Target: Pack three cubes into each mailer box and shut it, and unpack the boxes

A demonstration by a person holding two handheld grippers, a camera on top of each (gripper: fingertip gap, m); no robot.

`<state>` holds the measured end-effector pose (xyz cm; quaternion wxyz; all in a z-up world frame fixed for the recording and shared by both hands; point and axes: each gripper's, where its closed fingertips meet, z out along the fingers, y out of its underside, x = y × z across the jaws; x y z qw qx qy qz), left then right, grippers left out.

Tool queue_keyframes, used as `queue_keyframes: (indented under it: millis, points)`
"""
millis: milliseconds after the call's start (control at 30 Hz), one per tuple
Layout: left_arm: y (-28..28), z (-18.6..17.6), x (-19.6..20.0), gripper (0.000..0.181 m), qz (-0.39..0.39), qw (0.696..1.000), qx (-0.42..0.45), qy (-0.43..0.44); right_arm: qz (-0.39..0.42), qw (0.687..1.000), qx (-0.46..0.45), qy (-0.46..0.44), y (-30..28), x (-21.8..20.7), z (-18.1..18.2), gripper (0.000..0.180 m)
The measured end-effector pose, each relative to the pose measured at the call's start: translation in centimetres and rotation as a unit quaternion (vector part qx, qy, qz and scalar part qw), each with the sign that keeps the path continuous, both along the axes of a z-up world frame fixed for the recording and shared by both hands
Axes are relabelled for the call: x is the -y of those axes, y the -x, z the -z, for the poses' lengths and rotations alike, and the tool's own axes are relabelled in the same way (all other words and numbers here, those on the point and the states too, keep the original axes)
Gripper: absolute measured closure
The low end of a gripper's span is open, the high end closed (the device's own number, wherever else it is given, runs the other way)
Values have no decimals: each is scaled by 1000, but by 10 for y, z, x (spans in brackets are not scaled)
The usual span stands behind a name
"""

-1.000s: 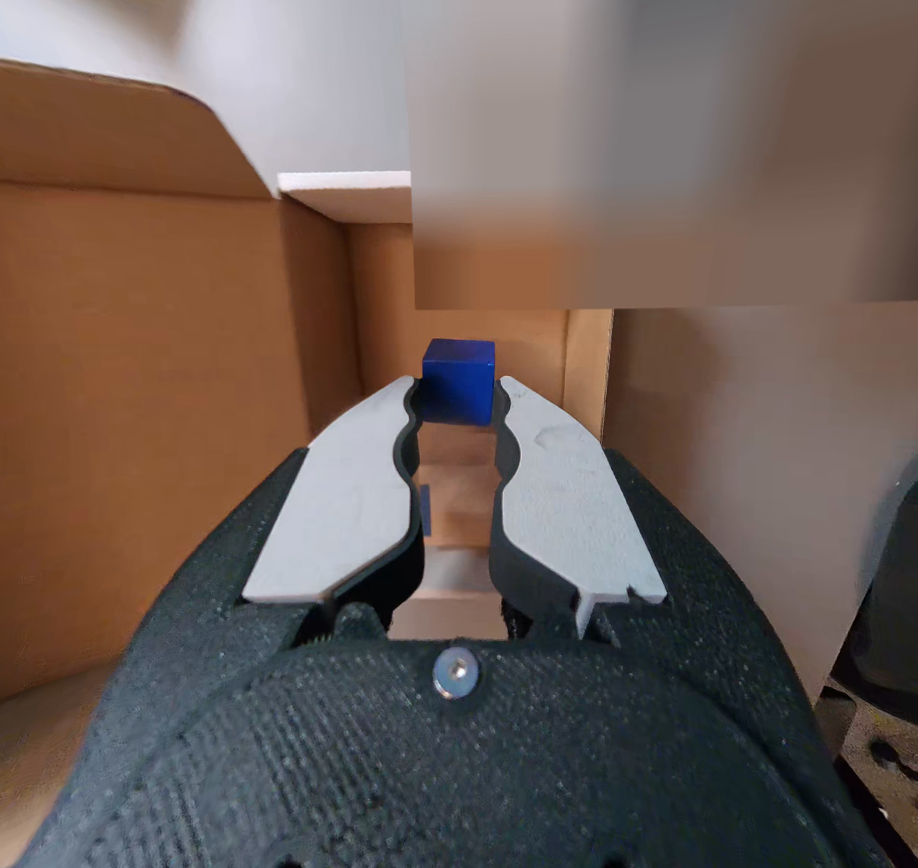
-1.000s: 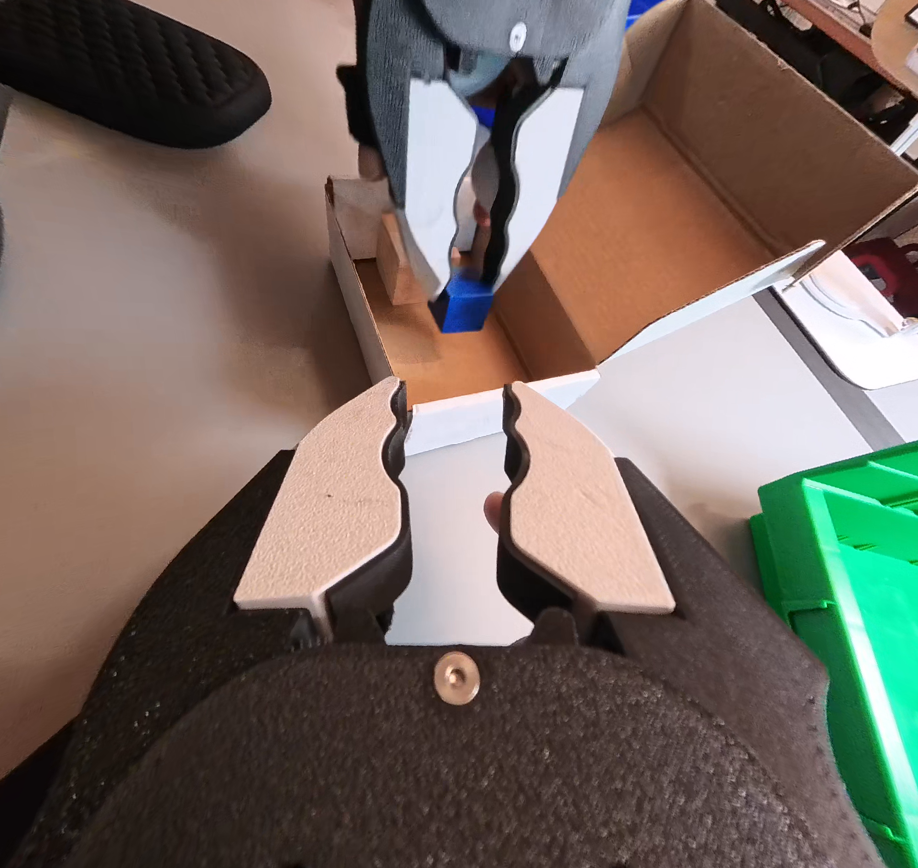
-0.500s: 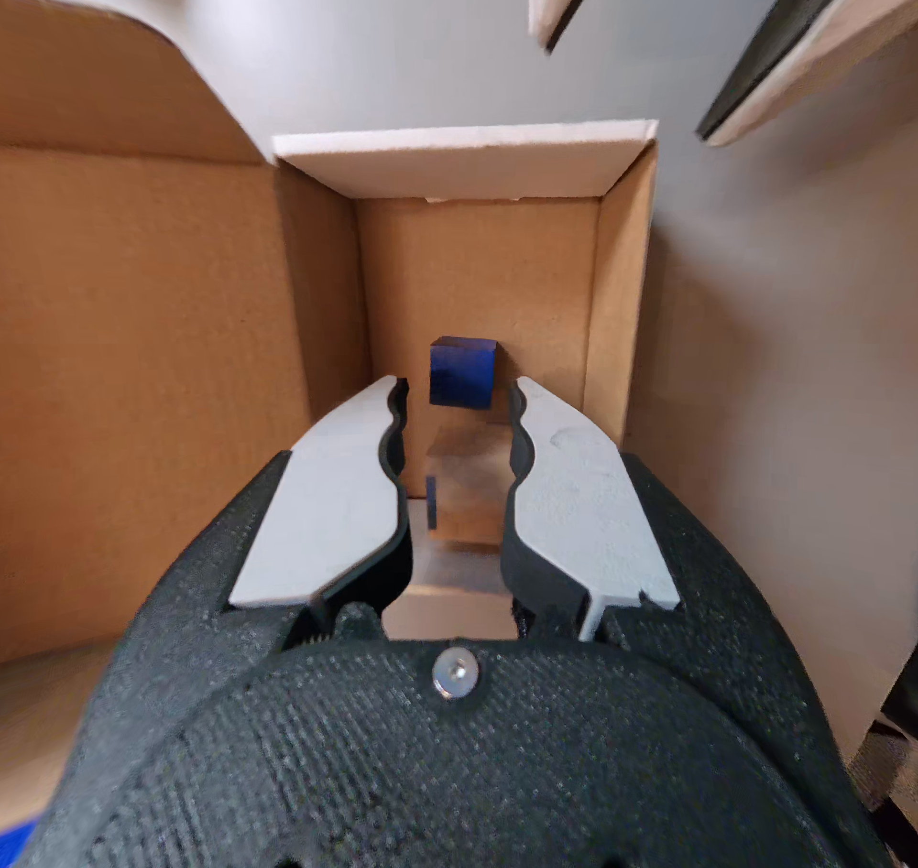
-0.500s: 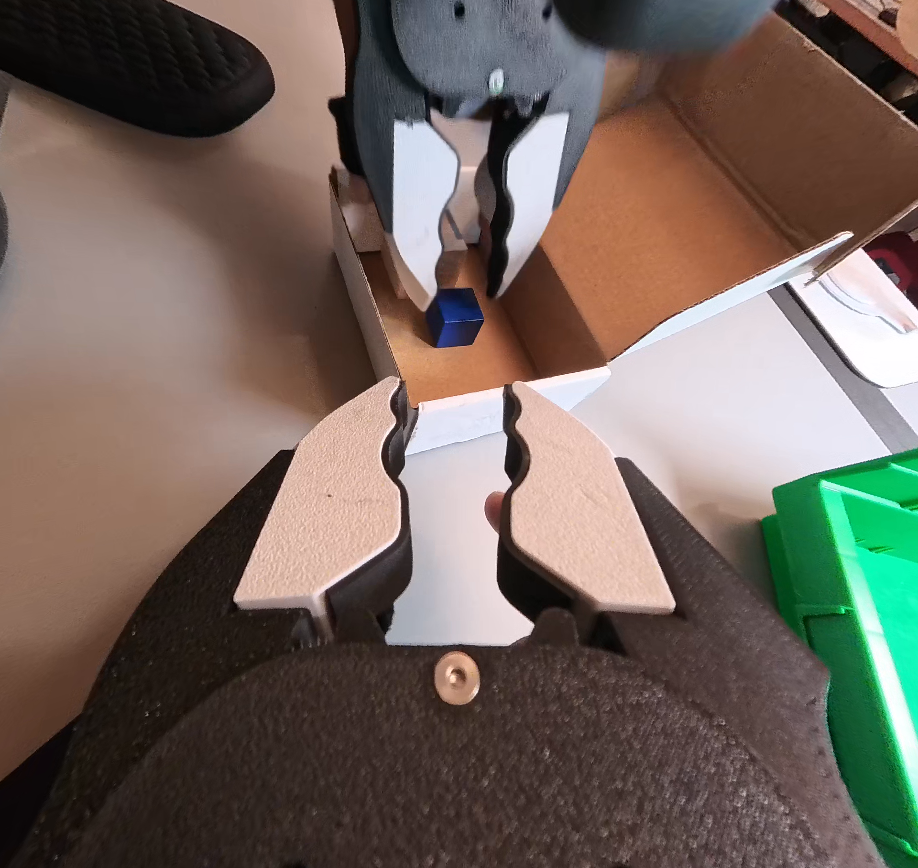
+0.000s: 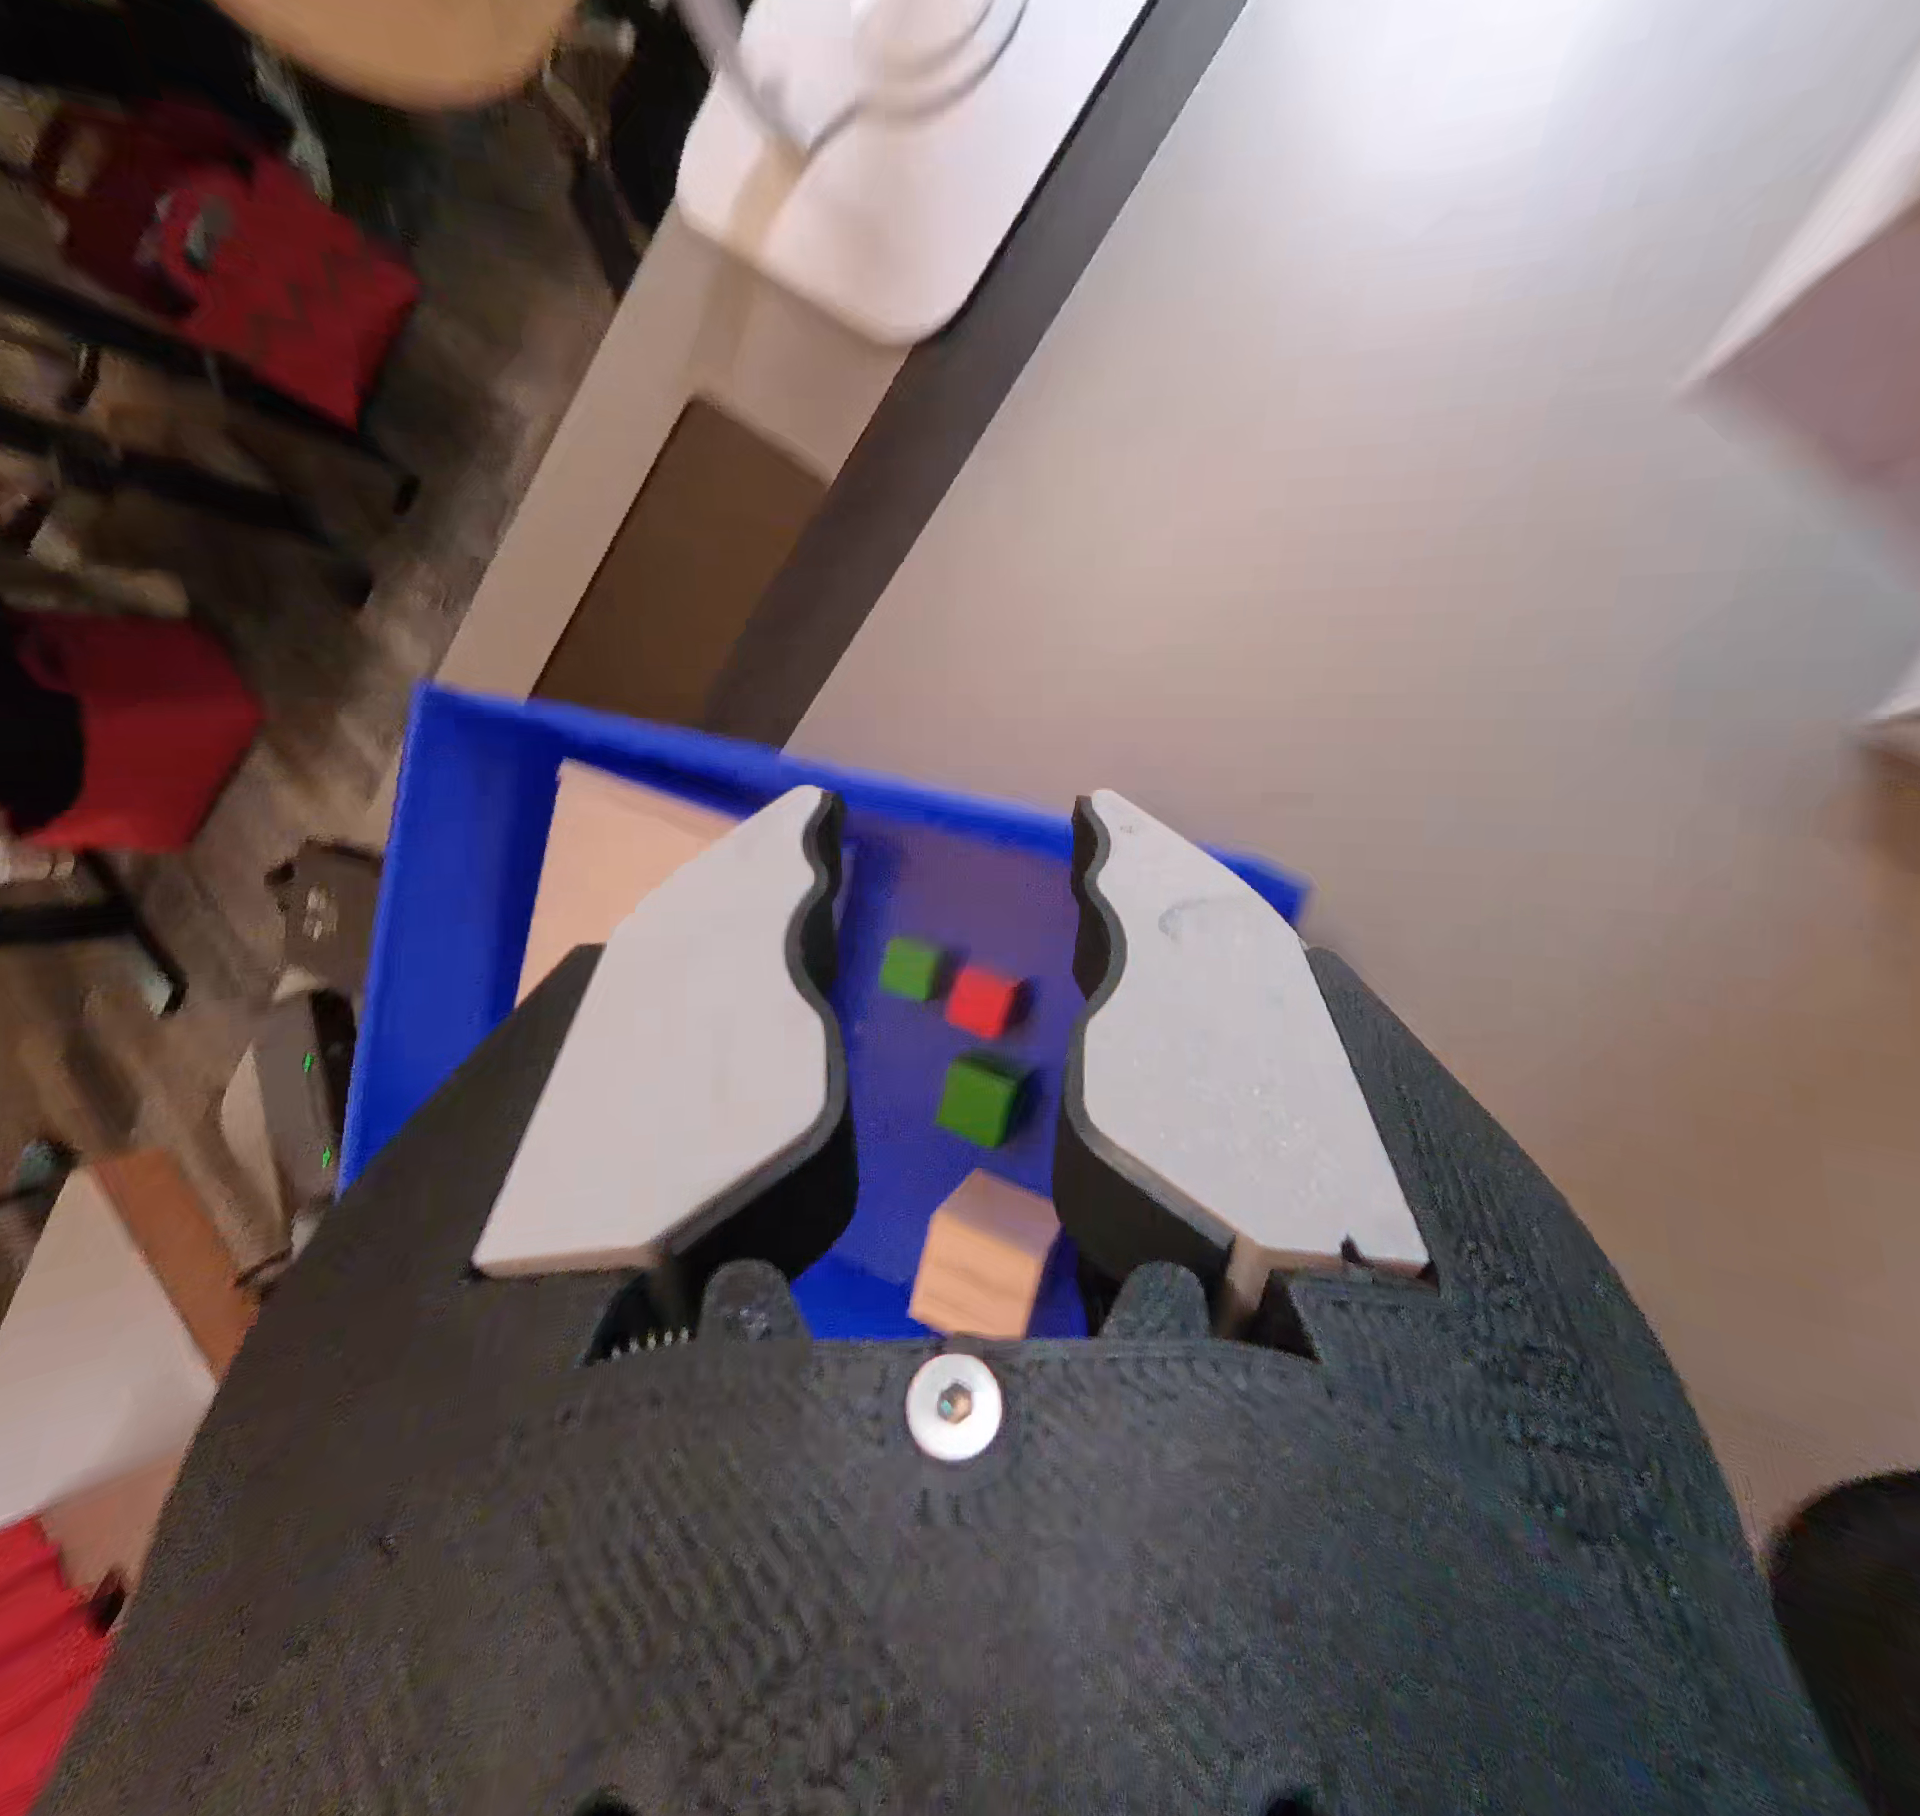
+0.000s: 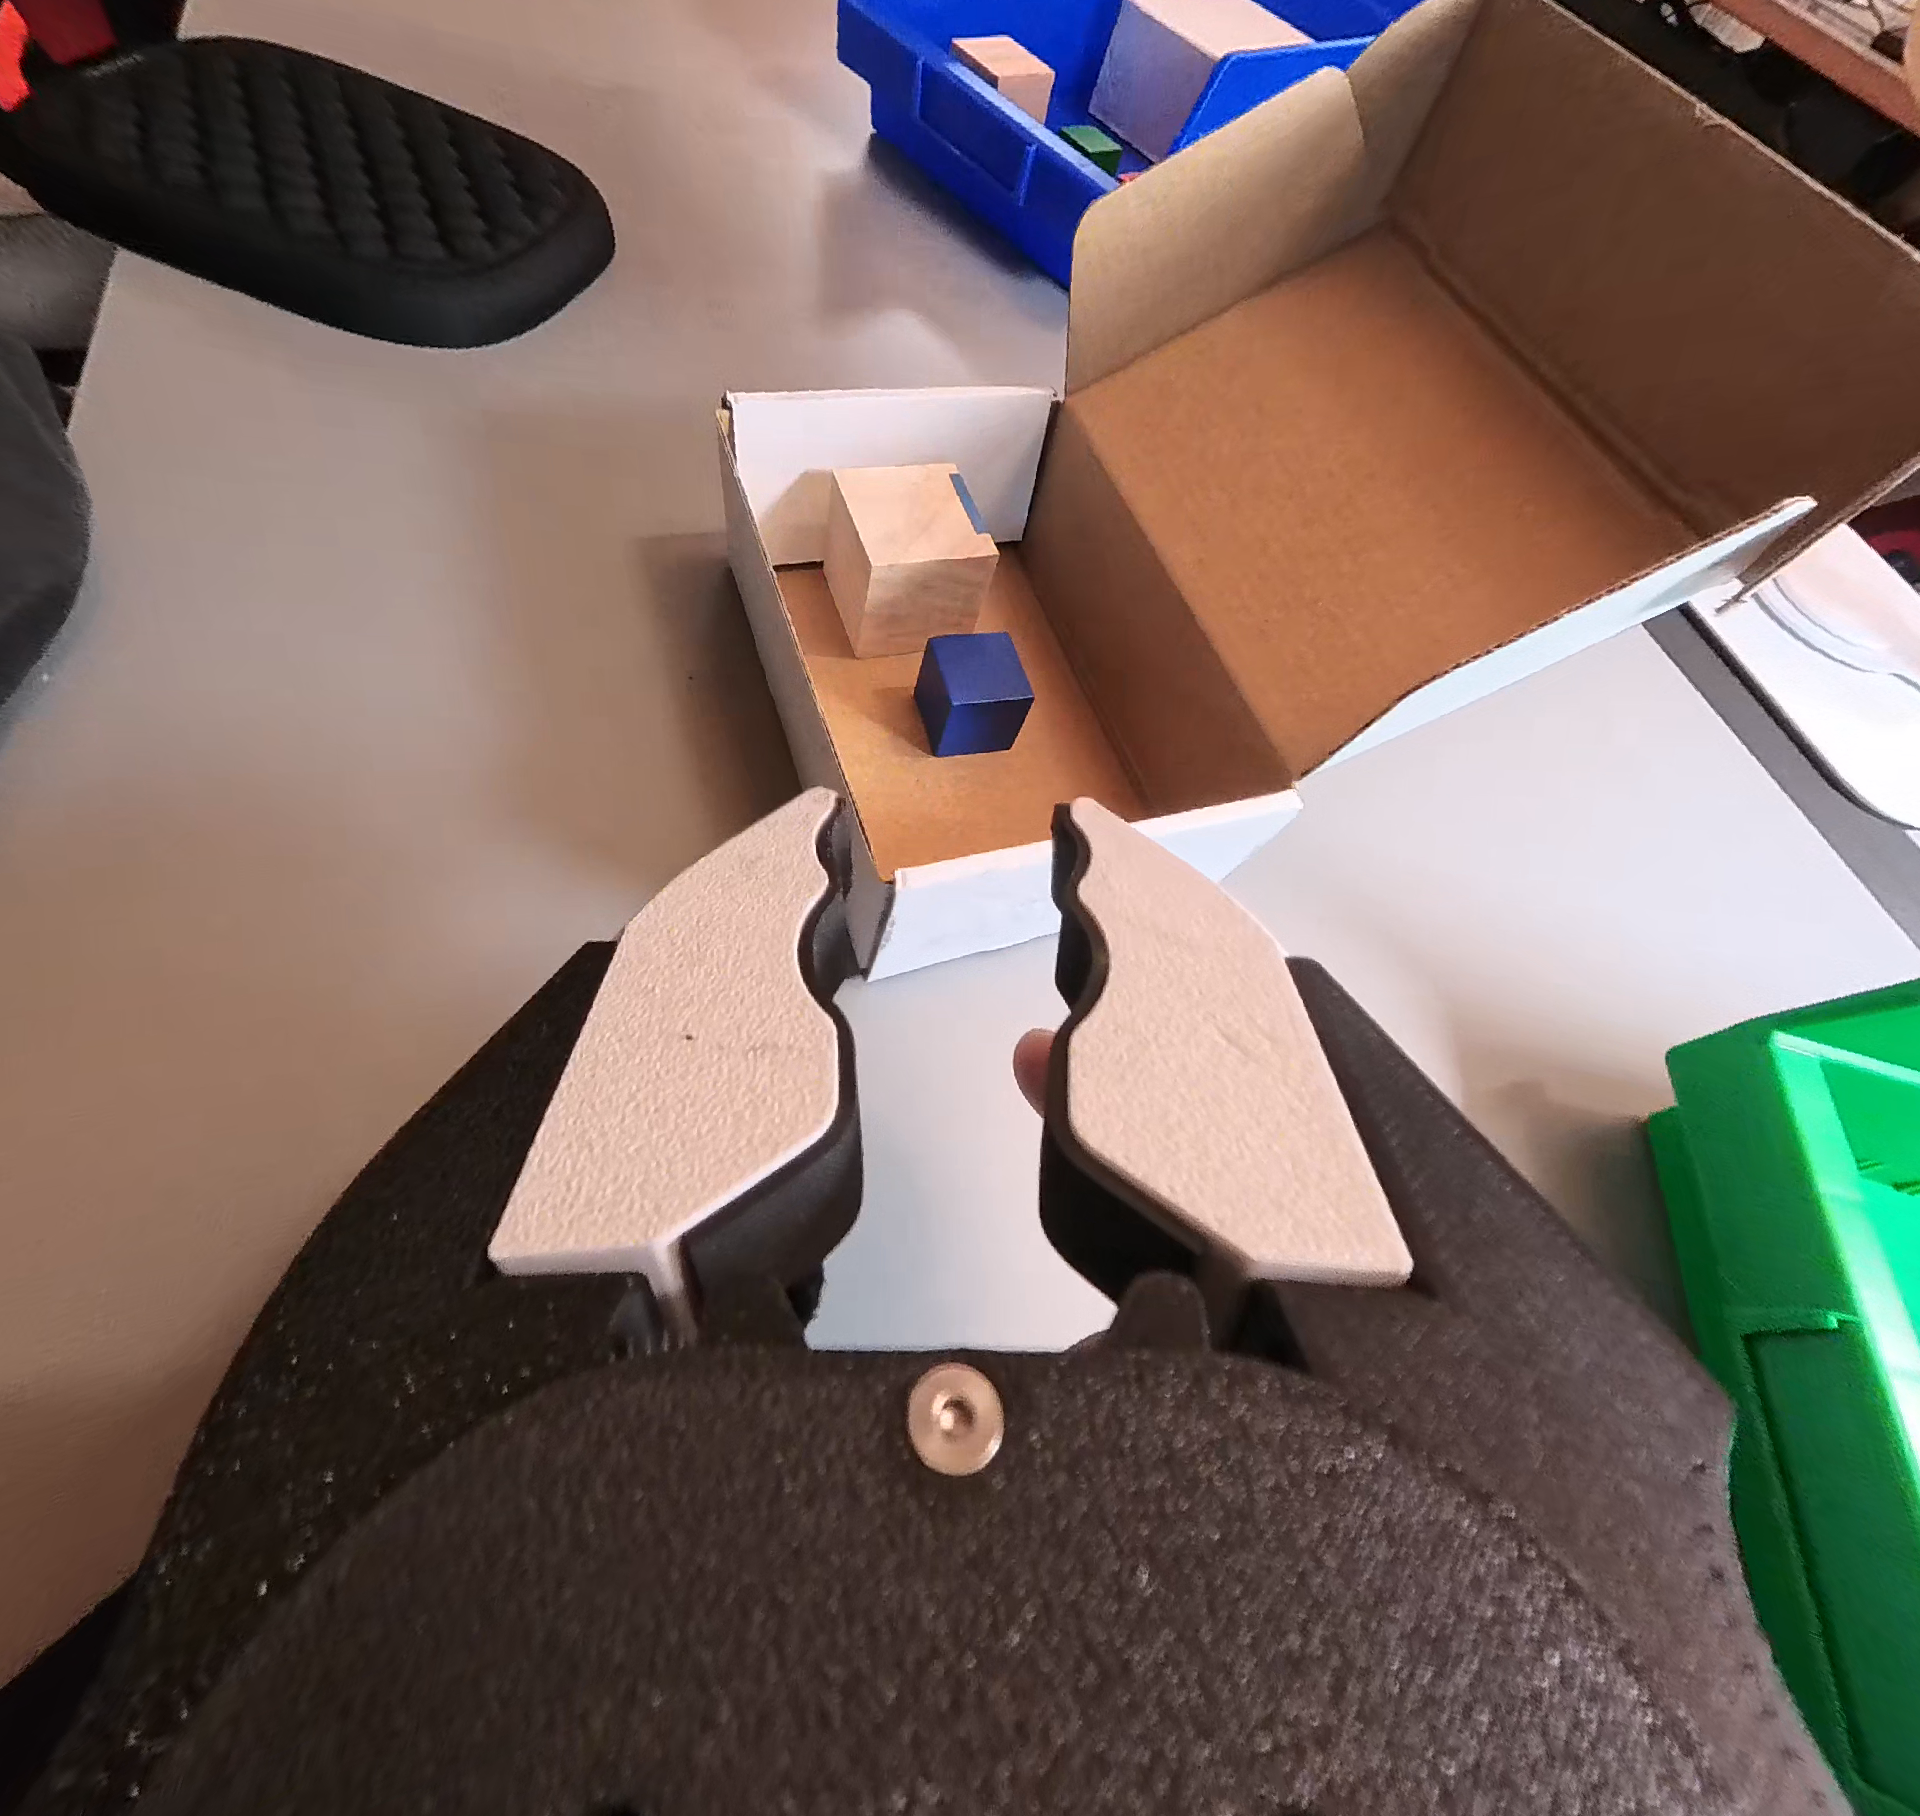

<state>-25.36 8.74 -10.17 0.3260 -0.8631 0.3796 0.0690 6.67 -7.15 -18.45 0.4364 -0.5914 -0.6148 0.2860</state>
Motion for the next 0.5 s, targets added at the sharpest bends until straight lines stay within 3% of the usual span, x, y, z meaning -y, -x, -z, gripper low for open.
queue_keyframes:
  millis: [33,267,500]
  points:
    - [20,13,-5,139,-13,1000,-17,10,0,1000,-1,1,0,0,0,143]
    - [98,101,-15,138,-37,992,-67,103,-3,1000,-9,12,-1,0,-2,142]
    - [107,130,-17,137,-29,987,-18,158,3,1000,-12,17,-3,-4,-2,139]
